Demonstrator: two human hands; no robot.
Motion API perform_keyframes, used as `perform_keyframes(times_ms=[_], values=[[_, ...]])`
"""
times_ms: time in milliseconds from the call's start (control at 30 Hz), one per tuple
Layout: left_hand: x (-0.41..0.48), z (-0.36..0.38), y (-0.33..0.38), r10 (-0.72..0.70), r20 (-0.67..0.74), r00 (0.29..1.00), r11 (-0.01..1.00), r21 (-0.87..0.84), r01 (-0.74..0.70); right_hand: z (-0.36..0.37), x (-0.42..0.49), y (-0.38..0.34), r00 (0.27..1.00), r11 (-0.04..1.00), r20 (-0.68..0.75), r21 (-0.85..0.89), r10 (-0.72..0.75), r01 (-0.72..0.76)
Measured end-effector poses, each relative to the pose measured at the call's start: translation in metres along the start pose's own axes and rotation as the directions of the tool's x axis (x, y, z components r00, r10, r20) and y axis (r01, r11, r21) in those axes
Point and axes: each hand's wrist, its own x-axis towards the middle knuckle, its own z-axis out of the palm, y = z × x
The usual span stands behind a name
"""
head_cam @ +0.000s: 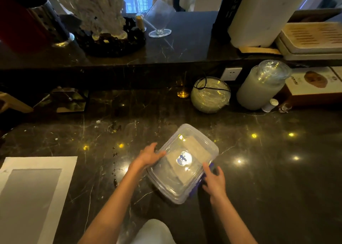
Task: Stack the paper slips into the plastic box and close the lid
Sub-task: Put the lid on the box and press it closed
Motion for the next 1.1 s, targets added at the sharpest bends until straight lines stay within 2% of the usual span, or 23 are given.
perform_keyframes(times_ms=[33, 100, 167, 233, 300, 367, 500, 633, 733, 833, 967, 1100], values=[[-0.011, 0.008, -0.01, -0.042, 0.04, 0.998, 0.981, -0.186, 0.049, 0.006, 0.006, -0.012, 1.0, 1.0, -0.019, -0.009, -0.019, 0.019], [-0.033, 0.033, -0.029, -0.123, 0.22, 0.968, 0.849, -0.482, 0.218, 0.018, 0.016, -0.035, 0.993, 0.993, -0.033, -0.057, -0.109, 0.107], [-0.049, 0.062, -0.041, -0.135, 0.352, 0.926, 0.682, -0.645, 0.345, 0.03, 0.026, -0.053, 0.985, 0.979, 0.025, -0.11, -0.171, 0.173], [-0.054, 0.082, -0.045, -0.14, 0.292, 0.946, 0.581, -0.749, 0.317, 0.034, 0.035, -0.064, 0.983, 0.962, 0.088, -0.207, -0.163, 0.178], [-0.054, 0.085, -0.043, -0.143, 0.165, 0.976, 0.53, -0.82, 0.216, 0.031, 0.04, -0.07, 0.989, 0.957, 0.112, -0.263, -0.1, 0.127], [-0.052, 0.083, -0.042, -0.129, 0.101, 0.987, 0.494, -0.856, 0.152, 0.026, 0.045, -0.072, 0.991, 0.958, 0.124, -0.277, -0.041, 0.075], [-0.052, 0.081, -0.039, -0.099, -0.007, 0.995, 0.556, -0.83, 0.05, 0.023, 0.049, -0.067, 0.986, 0.962, 0.167, -0.273, 0.023, 0.024], [-0.046, 0.08, -0.026, -0.082, -0.099, 0.992, 0.715, -0.699, -0.011, 0.023, 0.041, -0.06, 0.985, 0.959, 0.162, -0.267, -0.054, 0.097], [-0.04, 0.075, -0.021, -0.091, -0.189, 0.978, 0.81, -0.585, -0.037, 0.019, 0.038, -0.056, 0.965, 0.938, 0.247, -0.304, -0.09, 0.165], [-0.036, 0.076, -0.017, -0.123, -0.22, 0.968, 0.86, -0.51, -0.007, 0.007, 0.041, -0.046, 0.938, 0.94, 0.341, -0.298, -0.06, 0.168], [-0.036, 0.083, -0.006, -0.15, -0.323, 0.935, 0.903, -0.43, -0.004, -0.002, 0.043, -0.034, 0.951, 0.957, 0.308, -0.284, 0.034, 0.058], [-0.037, 0.09, 0.001, -0.128, -0.384, 0.914, 0.907, -0.418, -0.049, -0.001, 0.047, -0.033, 0.959, 0.96, 0.281, -0.276, 0.039, 0.041]])
